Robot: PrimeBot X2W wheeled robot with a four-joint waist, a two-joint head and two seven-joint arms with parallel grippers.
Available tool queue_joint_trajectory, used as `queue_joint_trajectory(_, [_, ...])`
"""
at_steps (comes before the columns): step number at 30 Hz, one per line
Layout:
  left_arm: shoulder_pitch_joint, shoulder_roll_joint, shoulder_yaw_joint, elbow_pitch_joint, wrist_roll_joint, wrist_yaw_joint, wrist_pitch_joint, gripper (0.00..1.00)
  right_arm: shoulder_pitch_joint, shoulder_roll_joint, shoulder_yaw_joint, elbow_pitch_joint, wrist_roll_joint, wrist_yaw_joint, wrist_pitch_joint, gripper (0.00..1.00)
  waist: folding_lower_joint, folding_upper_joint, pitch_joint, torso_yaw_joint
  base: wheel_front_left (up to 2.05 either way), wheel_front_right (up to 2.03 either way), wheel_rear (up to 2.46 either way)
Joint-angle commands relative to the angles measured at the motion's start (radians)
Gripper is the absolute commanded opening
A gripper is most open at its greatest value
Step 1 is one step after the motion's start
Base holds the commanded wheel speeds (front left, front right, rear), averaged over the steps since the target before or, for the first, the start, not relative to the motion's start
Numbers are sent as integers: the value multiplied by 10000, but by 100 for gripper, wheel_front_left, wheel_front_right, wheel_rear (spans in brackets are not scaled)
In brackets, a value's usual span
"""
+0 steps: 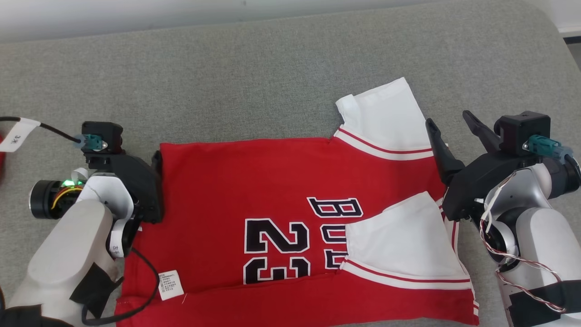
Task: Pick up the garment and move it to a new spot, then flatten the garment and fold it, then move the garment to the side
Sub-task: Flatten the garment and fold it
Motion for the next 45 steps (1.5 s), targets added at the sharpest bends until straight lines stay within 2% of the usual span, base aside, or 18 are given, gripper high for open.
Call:
queue_joint_trajectory(1, [91, -51, -96, 91, -140, -109, 132, 100, 24, 56, -9, -11, -44, -24, -63, 100, -3, -1, -22, 19, 0, 0, 0])
queue_joint_trajectory(5, [87, -252, -250, 83, -170, -348, 243, 100, 56, 152, -27, 39, -77, -24, -52, 100, -3, -1, -50, 71, 0, 0, 0])
queue_joint_trajectory(11, [-266, 56, -182, -122, 310, 428, -301, 100, 67, 128, 3, 118, -100, -24, 16, 100, -3, -1, -287, 123, 0, 0, 0])
queue_joint_trajectory(13, [-160, -39, -130, -253, 189, 483, -319, 100, 153, 86, -16, 147, -105, -24, 50, 100, -3, -1, -413, 152, 0, 0, 0])
queue_joint_trajectory(18, [142, -83, -345, -639, 19, 220, 117, 100, 266, 66, -118, 110, -126, -24, 85, 100, -3, -1, -638, 222, 0, 0, 0])
queue_joint_trajectory(33, [438, -169, -955, -522, 257, 370, 690, 100, 351, 89, -36, -110, 16, -24, 146, 100, -3, -1, -521, 0, 0, 0, 0])
queue_joint_trajectory(45, [-418, -290, -905, 343, -20, -183, 593, 100, 111, 292, 248, 122, -12, -24, 79, 100, -3, -1, -425, -307, 0, 0, 0])
